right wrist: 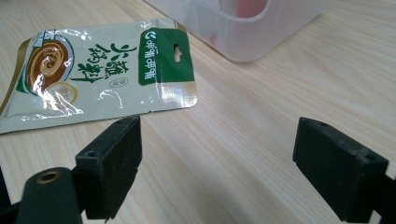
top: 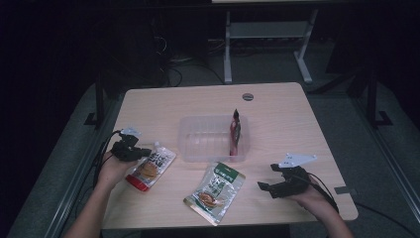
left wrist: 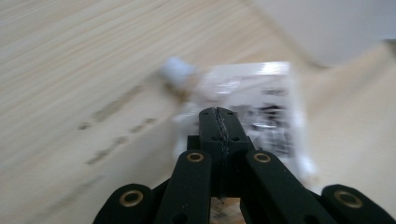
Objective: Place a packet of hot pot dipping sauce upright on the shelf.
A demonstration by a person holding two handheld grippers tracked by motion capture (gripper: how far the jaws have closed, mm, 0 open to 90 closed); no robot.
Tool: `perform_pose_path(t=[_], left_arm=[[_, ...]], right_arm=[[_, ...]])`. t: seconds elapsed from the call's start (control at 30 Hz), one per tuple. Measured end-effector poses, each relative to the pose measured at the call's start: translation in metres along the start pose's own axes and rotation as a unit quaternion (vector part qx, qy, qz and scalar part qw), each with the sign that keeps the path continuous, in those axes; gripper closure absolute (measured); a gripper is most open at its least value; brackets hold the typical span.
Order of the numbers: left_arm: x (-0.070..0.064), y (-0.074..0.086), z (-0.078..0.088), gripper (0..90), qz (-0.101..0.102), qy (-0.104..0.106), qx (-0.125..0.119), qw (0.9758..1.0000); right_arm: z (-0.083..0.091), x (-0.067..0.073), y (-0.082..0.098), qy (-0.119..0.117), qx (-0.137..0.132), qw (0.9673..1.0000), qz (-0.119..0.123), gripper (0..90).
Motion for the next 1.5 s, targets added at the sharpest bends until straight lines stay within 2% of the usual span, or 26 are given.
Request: perform_pose_path(t=[0.07, 0.13, 0.2, 0.23, 0.27, 0.33, 0.37, 0.5, 0.6, 0.67, 0.73, 0.83, 0.93, 1.07, 1.17, 1.23, 1.3, 1.37, 1.5], left_arm=[[0.005, 0.002, -0.009, 90.0, -0.001, -0.008, 0.011, 0.9999], [0.005, 0.005, -0.015, 90.0, -0.003, -0.008, 0.023, 0.9997], [0.003, 0.006, -0.016, 90.0, -0.004, 0.002, 0.022, 0.9997], [0.000, 0.006, -0.016, 90.0, -0.008, 0.009, 0.023, 0.9997], [-0.001, 0.006, -0.015, 90.0, -0.020, 0.011, 0.030, 0.9993], [-0.007, 0.009, -0.015, 90.0, -0.027, 0.021, 0.032, 0.9989], [-0.011, 0.010, -0.015, 90.0, -0.023, 0.034, 0.031, 0.9987], [-0.025, 0.017, -0.012, 90.0, -0.044, 0.054, 0.038, 0.9968], [-0.033, 0.020, -0.011, 90.0, -0.052, 0.063, 0.038, 0.9959], [-0.037, 0.021, -0.008, 90.0, -0.063, 0.059, 0.038, 0.9955], [-0.038, 0.021, -0.001, 90.0, -0.054, 0.060, 0.025, 0.9964], [-0.033, 0.032, 0.020, 89.9, -0.047, 0.033, 0.011, 0.9983], [-0.026, 0.048, 0.036, 90.0, -0.028, 0.011, 0.003, 0.9996], [-0.011, 0.077, 0.053, 90.0, 0.012, -0.018, 0.011, 0.9997], [0.003, 0.092, 0.052, 90.0, 0.036, -0.040, 0.033, 0.9980], [0.007, 0.095, 0.048, 89.9, 0.042, -0.036, 0.039, 0.9977], [0.006, 0.095, 0.043, 90.0, 0.043, -0.025, 0.049, 0.9975], [0.005, 0.095, 0.040, 89.9, 0.039, -0.024, 0.055, 0.9974], [0.000, 0.093, 0.037, 89.9, 0.035, -0.006, 0.049, 0.9982]], right_arm=[[0.001, 0.000, 0.000, 0.001, 0.000, 1.0000, -0.003, 15.2], [0.002, 0.000, 0.001, 0.001, -0.001, 1.0000, -0.002, 15.2], [0.002, -0.001, 0.001, 0.001, -0.001, 1.0000, -0.001, 15.2], [0.002, -0.001, 0.001, 0.002, 0.000, 1.0000, 0.000, 15.3], [0.002, -0.001, 0.001, 0.002, 0.001, 1.0000, 0.000, 15.3], [0.002, 0.000, 0.001, 0.002, 0.001, 1.0000, 0.000, 15.2], [0.002, 0.001, 0.000, 0.002, 0.001, 1.0000, 0.001, 15.3], [0.002, 0.001, 0.000, 0.003, 0.001, 1.0000, 0.006, 15.3], [0.002, 0.001, 0.001, 0.003, 0.001, 1.0000, 0.001, 15.2], [0.002, 0.001, 0.001, 0.003, 0.001, 1.0000, 0.001, 15.2], [0.002, 0.001, 0.000, 0.003, 0.000, 1.0000, 0.001, 15.3], [0.003, 0.001, 0.001, 0.003, -0.001, 1.0000, 0.001, 15.3], [0.003, 0.001, 0.001, 0.003, -0.001, 1.0000, 0.001, 15.3], [0.002, 0.001, 0.000, 0.003, 0.001, 1.0000, 0.005, 15.3], [0.001, 0.003, -0.001, 0.002, 0.002, 1.0000, 0.008, 15.3], [0.000, 0.003, -0.002, 0.001, 0.001, 1.0000, 0.008, 15.2], [-0.001, 0.004, -0.003, -0.001, 0.002, 1.0000, 0.007, 15.2], [-0.001, 0.004, -0.002, -0.002, 0.001, 1.0000, 0.010, 15.3], [0.000, 0.002, -0.001, 0.000, 0.001, 1.0000, 0.005, 15.2]])
Point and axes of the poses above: each handheld gripper's, and its own axes: z roughly backward along the jaws, y roughly out of its underside, x roughly to its left, the point moved 4 cm from there along -z, roughly forward along the jaws, and after that the axes turned 5 degrees about x, right-handed, at the moved point
